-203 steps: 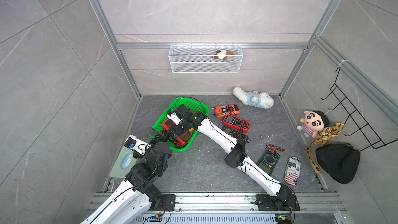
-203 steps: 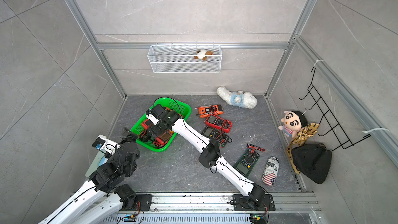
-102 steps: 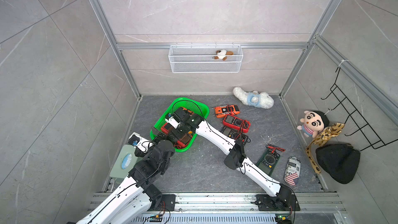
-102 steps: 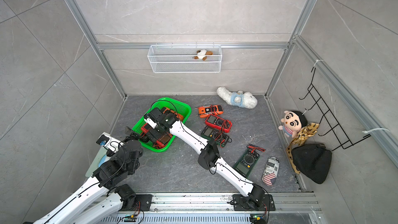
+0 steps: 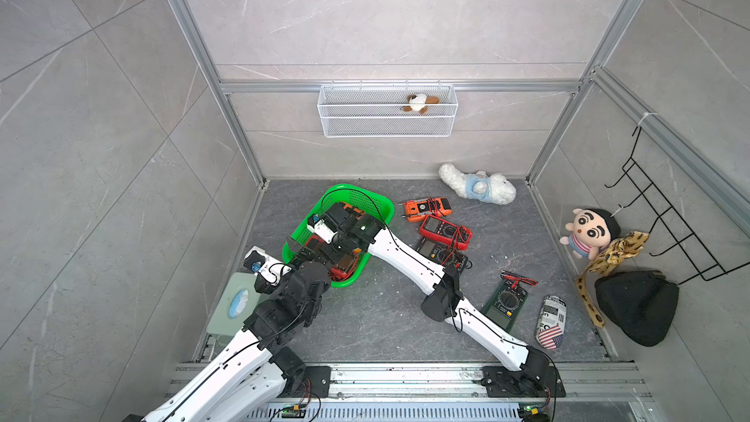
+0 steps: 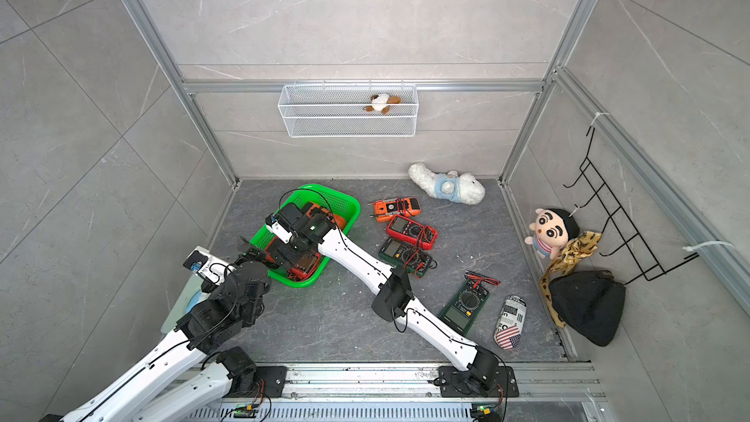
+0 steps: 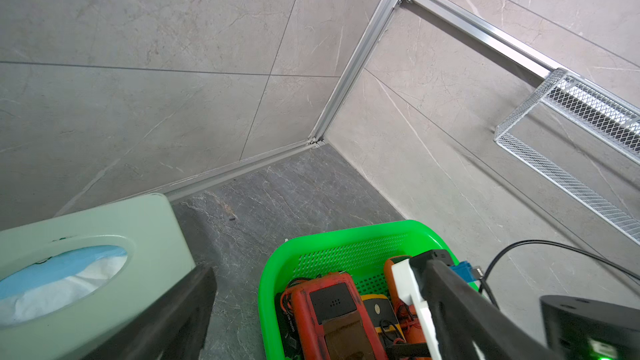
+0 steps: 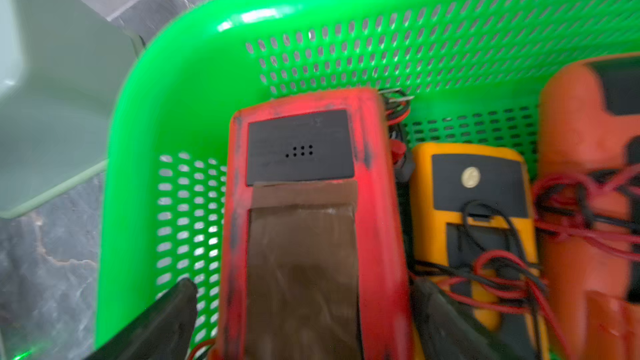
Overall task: Put the multimeter into the basket
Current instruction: Place the multimeter in the basket, then pick up the multimeter from the center of the board.
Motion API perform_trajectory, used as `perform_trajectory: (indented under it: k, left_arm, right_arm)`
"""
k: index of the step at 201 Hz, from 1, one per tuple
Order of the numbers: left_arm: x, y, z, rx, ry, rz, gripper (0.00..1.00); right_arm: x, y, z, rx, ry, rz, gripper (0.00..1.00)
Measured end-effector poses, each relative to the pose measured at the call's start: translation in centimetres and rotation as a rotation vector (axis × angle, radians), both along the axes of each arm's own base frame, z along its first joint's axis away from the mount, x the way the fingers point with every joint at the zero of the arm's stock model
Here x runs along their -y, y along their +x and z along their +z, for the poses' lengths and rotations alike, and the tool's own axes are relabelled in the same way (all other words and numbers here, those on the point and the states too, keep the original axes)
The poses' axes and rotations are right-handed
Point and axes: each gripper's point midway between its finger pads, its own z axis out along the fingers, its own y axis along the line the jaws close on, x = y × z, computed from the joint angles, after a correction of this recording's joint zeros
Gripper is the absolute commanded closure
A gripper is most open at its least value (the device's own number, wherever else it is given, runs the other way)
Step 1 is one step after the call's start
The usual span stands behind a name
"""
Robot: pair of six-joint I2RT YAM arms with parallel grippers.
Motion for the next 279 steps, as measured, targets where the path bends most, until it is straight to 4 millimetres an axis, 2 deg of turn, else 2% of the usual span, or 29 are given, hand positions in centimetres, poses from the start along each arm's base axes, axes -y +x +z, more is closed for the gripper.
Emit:
perform_trajectory:
  k: [22, 42, 77, 101, 131, 160, 189, 206, 224, 244, 279]
  left_arm:
    - [0.1, 0.0, 0.5, 0.003, -0.001, -0.005, 0.02]
    - [0.2, 0.1, 1.0, 0.006, 0.0, -0.011, 0.02]
    - [0.7, 0.6, 1.4, -0.008, 0.018, -0.035, 0.02]
    - [1.4, 1.3, 1.4, -0.036, 0.048, -0.055, 0.02]
    - [3.1, 2.7, 1.2, -0.079, 0.087, -0.11, 0.02]
    - [6.1, 5.2, 0.2, -0.156, 0.132, -0.207, 0.02]
    - [9.8, 8.0, -0.5, -0.212, 0.144, -0.312, 0.02]
    - [12.1, 9.5, -1.5, -0.232, 0.133, -0.384, 0.02]
    - [14.4, 10.7, -3.1, -0.261, 0.121, -0.464, 0.02]
    - [16.9, 11.9, -4.9, -0.303, 0.109, -0.547, 0.02]
    - [20.7, 13.0, -6.3, -0.321, 0.078, -0.663, 0.02]
  right_arm:
    - [0.7, 0.1, 1.7, -0.003, 0.012, -0.025, 0.0]
    - [2.4, 1.0, 2.8, -0.008, -0.003, -0.08, 0.0]
    - [7.1, 4.1, 4.4, 0.033, -0.081, -0.232, 0.01]
    - [10.4, 5.4, 5.6, 0.076, -0.152, -0.315, 0.0]
    - [13.9, 6.0, 8.9, 0.147, -0.202, -0.392, 0.01]
    - [17.1, 6.0, 13.6, 0.232, -0.208, -0.456, 0.01]
    - [20.3, 5.7, 19.4, 0.32, -0.161, -0.529, 0.01]
    - [22.8, 5.2, 22.7, 0.372, -0.149, -0.582, 0.01]
    - [25.6, 4.4, 25.0, 0.413, -0.176, -0.63, 0.01]
    - [28.5, 3.1, 26.0, 0.451, -0.223, -0.669, 0.0]
    - [34.1, -0.4, 25.3, 0.51, -0.237, -0.72, 0.01]
